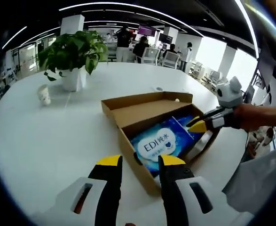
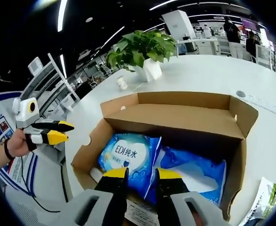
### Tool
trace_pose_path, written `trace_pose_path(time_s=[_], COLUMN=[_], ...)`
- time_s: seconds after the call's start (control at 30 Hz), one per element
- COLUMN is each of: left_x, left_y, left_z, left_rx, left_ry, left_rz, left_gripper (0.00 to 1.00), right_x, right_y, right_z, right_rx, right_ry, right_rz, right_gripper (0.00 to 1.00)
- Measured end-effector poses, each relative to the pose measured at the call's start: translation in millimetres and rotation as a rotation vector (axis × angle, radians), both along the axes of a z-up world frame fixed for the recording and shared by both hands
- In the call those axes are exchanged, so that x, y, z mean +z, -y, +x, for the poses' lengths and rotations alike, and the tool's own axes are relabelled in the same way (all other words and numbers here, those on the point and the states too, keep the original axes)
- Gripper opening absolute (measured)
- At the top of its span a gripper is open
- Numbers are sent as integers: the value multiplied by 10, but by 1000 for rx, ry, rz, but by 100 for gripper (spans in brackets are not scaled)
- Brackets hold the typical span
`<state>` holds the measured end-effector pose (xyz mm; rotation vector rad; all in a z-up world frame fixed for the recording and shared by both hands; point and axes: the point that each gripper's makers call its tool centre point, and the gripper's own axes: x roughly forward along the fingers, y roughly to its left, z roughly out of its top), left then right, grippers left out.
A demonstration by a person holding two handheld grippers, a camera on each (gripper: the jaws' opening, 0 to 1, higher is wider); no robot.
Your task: Operate the shoe box by opening the lid, removing the specified soft item, and placing it in the target area until the item is outside and the box remains undamaged.
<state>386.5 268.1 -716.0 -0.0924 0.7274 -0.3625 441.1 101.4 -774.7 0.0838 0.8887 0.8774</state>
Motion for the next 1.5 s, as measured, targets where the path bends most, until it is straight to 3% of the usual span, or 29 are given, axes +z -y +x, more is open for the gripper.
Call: trace_pose_path(time_s=[0.57,0.73,1.17,1.3,1.37,1.43,1.5], left_x=[-202,-263,-289,-291,-269,-262,-270], left_y=[-414,-469,-377,-379,-352,-339,-353], left_z=[-145,-216,-327,-322,-325,-310,-267], left_rx=[57,72,72,71,69,62,58], left_ry=[-36,-49,-58,-58,-56,-55,-53], left_rz=[1,1,-6,-6,-6,-2,-2], left_gripper=[30,29,29,29,29,29,29], right_x=[-330,-326,-358,-336,-363,-360,-360], right_y=[-206,-229,-190,-154,-75,-109,-113], right_z=[54,43,116,125,169,140,133], right_rx=[8,0,-21,-31,-37,-44,-28], right_ry=[-55,-67,-76,-70,-46,-72,-48], right_rz=[-41,-31,-7,-3,-38,-6,-28], right_gripper=[17,18,15,10,1,0,0])
